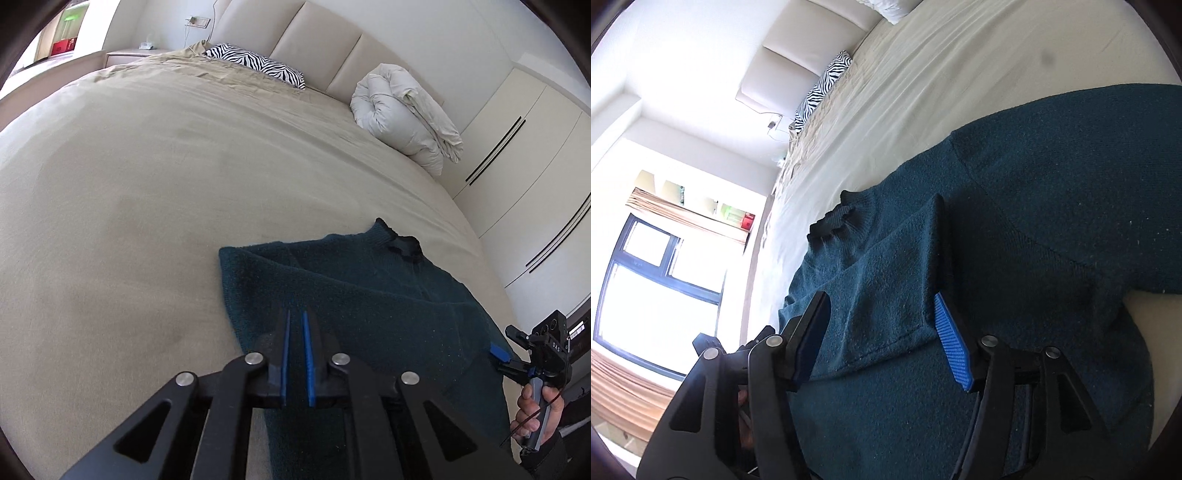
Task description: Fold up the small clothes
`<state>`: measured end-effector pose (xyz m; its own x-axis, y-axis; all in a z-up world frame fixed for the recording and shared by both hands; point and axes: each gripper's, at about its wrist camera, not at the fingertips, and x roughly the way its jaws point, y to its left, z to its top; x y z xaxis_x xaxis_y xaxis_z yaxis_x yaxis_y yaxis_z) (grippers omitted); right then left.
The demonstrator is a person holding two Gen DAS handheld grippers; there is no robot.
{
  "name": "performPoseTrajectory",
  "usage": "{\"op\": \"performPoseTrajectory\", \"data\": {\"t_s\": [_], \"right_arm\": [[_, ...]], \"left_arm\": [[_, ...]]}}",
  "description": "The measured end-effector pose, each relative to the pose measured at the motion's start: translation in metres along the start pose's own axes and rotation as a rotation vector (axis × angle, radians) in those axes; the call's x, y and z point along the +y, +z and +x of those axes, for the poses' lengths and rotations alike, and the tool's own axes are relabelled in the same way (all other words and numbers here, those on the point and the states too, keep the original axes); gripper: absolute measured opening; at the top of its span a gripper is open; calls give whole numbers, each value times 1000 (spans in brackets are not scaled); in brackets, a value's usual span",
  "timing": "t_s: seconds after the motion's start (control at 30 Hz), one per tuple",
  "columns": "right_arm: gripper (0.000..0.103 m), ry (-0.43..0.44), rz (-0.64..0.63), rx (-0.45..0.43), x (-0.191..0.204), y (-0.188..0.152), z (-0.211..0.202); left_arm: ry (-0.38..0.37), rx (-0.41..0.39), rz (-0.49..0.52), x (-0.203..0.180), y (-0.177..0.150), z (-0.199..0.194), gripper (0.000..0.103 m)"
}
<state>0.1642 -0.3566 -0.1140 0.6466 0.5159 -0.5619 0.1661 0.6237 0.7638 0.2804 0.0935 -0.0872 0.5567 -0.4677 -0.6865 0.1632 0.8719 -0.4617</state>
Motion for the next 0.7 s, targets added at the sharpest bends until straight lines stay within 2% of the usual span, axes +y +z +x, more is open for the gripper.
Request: {"op": "performPoseTrajectory", "data": {"t_s": [0.07,0.13,0.17,0.2,0.23,0.3,0.43,0.47,0.53,0.63,0.7], "right_arm": [[57,9,-13,-5,1,-4,2],[57,-25,23,4,-10,-6,5],[55,-72,47,8,-19,-6,5],[53,-71,66,5,-25,-8,2],[53,-50,81,-1,-29,-10,-3],[55,-84,89,-20,-32,-13,-17],[55,-115,117,-110,-45,-19,-64],[55,-115,120,-136,-48,-21,-77],[55,-127,131,-190,-57,-27,-108],[55,-170,196,-299,-87,-38,-161],[55,-195,300,-372,-120,-47,-196]], "left_arm": [[31,62,35,-2,-15,17,7],[15,35,25,5,-22,18,7],[1,36,-2,9,-21,17,7],[3,34,-13,8,-19,14,7],[21,33,4,5,-19,11,7],[53,29,57,-5,-22,3,9],[75,23,57,-14,-33,-14,24],[76,16,63,-19,-36,-20,32],[69,2,83,-34,-44,-34,42],[18,-13,117,-60,-59,-50,52],[-18,-14,107,-73,-68,-53,58]]}}
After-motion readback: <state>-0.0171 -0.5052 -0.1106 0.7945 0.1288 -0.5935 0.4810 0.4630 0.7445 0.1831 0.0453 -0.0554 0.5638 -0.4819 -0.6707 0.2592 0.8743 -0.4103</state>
